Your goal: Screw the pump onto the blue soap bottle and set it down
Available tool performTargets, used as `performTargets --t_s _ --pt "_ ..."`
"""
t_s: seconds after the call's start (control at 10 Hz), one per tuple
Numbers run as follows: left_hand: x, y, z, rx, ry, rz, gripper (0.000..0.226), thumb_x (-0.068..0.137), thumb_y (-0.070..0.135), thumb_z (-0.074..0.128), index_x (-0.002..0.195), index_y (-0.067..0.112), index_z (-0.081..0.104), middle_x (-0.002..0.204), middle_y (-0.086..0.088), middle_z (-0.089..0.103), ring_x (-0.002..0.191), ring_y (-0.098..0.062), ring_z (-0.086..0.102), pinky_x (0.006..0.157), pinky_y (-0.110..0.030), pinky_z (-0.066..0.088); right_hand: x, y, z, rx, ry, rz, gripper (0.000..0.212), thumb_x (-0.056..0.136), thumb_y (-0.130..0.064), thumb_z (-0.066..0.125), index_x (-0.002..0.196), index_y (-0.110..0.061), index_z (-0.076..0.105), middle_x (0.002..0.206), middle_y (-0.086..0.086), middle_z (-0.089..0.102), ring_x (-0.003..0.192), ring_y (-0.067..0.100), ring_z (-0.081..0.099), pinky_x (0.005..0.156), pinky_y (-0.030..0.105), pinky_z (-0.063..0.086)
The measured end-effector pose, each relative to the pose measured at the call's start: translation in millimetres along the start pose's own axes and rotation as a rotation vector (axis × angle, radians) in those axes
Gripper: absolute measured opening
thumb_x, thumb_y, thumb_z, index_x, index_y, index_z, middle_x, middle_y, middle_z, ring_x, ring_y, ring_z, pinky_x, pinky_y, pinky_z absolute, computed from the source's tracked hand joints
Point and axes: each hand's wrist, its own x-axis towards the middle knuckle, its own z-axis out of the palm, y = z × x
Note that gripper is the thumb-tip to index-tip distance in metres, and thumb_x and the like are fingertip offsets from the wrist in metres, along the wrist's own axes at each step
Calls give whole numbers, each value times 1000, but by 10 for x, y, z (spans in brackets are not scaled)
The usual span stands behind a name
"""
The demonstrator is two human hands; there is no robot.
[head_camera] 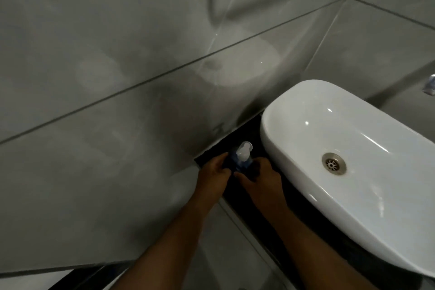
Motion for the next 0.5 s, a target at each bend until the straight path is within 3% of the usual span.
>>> performTargets --t_s 0.1,0.2,0.3,0.4,0.5 --pt "160 85 -121 32 9 44 51 80 -4 50 121 23 63 112 4 68 100 -12 63 78 -13 49 207 -149 140 -7 -9 -17 42 77 -33 77 107 -17 52 97 3 67 87 18 65 75 37 55" --pt "240 128 -203 53 38 56 50 83 -3 52 124 24 62 112 1 67 96 -16 63 74 -20 48 311 -240 237 -35 -13 -23 39 78 -36 77 101 -20 49 95 4 66 85 19 64 70 37 53" --pt "326 86 -241 72 46 62 52 81 -3 54 126 24 60 116 -3 67 103 -21 62 85 -31 48 357 -267 269 -66 -21 -40 39 79 -34 77 101 -20 48 93 2 63 84 19 62 66 31 45" --pt "284 85 -296 150 71 49 51 82 2 57 129 21 57 123 -8 65 112 -26 60 88 -32 48 256 -368 206 -75 -56 -42 41 79 -36 77 108 -19 52 97 -1 64 87 16 62 71 31 48" --pt "120 62 -373 310 145 88 46 88 16 62 133 18 52 131 -10 58 120 -27 54 95 -34 45 31 -705 -105 90 136 -135 21 85 -38 70 98 -24 61 86 -8 67 75 1 62 69 30 53"
